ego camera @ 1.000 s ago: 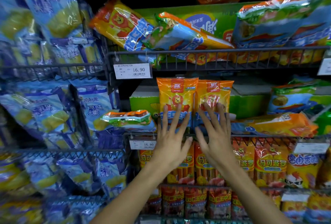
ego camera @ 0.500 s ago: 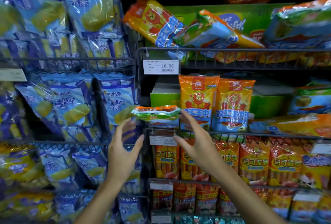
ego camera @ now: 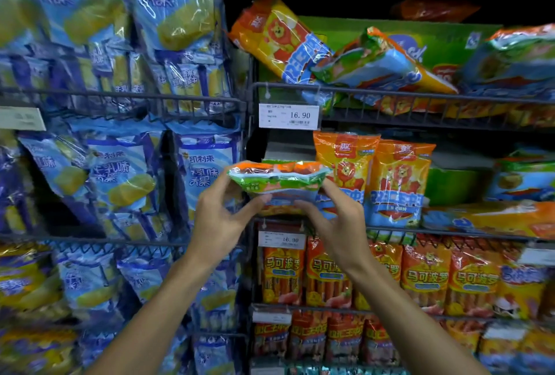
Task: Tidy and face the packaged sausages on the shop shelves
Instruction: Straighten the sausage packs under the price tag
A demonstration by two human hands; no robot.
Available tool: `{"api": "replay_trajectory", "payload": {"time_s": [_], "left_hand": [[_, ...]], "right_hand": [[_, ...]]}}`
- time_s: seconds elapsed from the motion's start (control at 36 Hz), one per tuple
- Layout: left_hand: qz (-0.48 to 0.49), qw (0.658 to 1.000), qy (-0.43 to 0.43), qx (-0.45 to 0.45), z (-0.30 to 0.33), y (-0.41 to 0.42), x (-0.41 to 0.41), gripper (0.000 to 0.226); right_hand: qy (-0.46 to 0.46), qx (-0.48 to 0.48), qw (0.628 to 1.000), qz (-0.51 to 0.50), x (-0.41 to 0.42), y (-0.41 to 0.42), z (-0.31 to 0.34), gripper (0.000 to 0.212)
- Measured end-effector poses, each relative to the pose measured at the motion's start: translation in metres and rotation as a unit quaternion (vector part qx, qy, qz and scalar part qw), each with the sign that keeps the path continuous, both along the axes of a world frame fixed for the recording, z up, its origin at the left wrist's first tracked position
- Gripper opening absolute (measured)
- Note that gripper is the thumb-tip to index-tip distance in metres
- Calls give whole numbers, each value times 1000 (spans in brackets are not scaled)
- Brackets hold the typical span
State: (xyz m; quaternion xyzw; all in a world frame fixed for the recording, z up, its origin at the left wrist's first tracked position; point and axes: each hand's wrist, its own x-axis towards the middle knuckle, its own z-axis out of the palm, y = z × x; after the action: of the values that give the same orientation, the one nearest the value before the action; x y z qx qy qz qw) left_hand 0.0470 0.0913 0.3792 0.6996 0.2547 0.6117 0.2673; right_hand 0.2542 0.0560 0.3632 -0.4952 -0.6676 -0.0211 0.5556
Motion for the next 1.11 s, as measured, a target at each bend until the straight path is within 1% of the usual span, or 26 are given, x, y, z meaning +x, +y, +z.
{"api": "replay_trajectory", "payload": {"time_s": [0.06,0.14,0.22,0.31,0.36,0.42,0.44,0.5,0.53,0.58,0.61,0.67,0.69,0.72,0.78,0.81,0.86,0.89,0.92,0.94,1.0,1.06,1.11], "left_hand": [[0,1000,-24,14,0,-4,-2,40],[3,997,-73,41,-5,-12,-1,37],[-4,989,-143,26,-8,-11,2,36],[-40,966,-256,9,1,-7,1,36],[-32,959,-283,12,12,-6,0,35],[-37,948,-315,-3,17,-6,-2,34],[-34,941,-335,-14,18,-6,-2,38],[-31,930,-364,-37,17,-9,-2,52],[-35,926,-372,-56,14,-11,-2,51],[-47,917,-382,-107,6,-19,2,36],[-55,909,-389,-140,1,-24,5,31],[-73,885,-409,-211,-8,-36,13,37],[-82,867,-427,-242,-13,-42,18,40],[-92,851,-443,-266,-17,-47,22,37],[-104,834,-451,-299,-27,-58,30,23],[-104,829,-453,-311,-33,-62,34,20],[-93,820,-461,-326,-45,-72,42,28],[-89,818,-463,-331,-51,-76,44,35],[-87,817,-461,-334,-57,-80,47,40],[-92,818,-459,-335,-63,-84,48,41],[-109,820,-448,-341,-73,-88,48,39],[-144,821,-423,-356,-82,-86,39,56],[-176,812,-406,-382,-92,-81,24,76]], "right_hand": [[22,21,999,17,-5,-5,1,47],[80,40,995,49,-15,-17,-1,50],[138,13,988,62,-12,-16,-15,62],[186,-31,980,57,-8,-15,-29,73],[207,-61,975,59,-9,-15,-39,77],[238,-80,966,60,-12,-16,-45,79],[259,-88,959,70,-15,-17,-47,79],[312,-105,936,122,-21,-23,-49,80],[338,-117,921,153,-24,-26,-50,81],[389,-154,886,201,-33,-34,-52,88],[421,-177,861,226,-39,-39,-53,94],[490,-210,793,295,-53,-47,-56,103],[521,-206,761,328,-60,-51,-59,99],[552,-194,733,347,-66,-55,-62,91],[602,-162,701,347,-78,-62,-65,81],[623,-149,693,330,-81,-64,-66,83],[653,-133,685,294,-86,-68,-67,96],[665,-127,682,277,-87,-69,-68,100],[673,-121,680,265,-88,-71,-68,98],[679,-115,680,251,-88,-72,-68,93],[688,-113,683,218,-84,-75,-69,70],[692,-121,688,181,-74,-78,-73,50],[681,-127,705,151,-62,-83,-73,43]]}}
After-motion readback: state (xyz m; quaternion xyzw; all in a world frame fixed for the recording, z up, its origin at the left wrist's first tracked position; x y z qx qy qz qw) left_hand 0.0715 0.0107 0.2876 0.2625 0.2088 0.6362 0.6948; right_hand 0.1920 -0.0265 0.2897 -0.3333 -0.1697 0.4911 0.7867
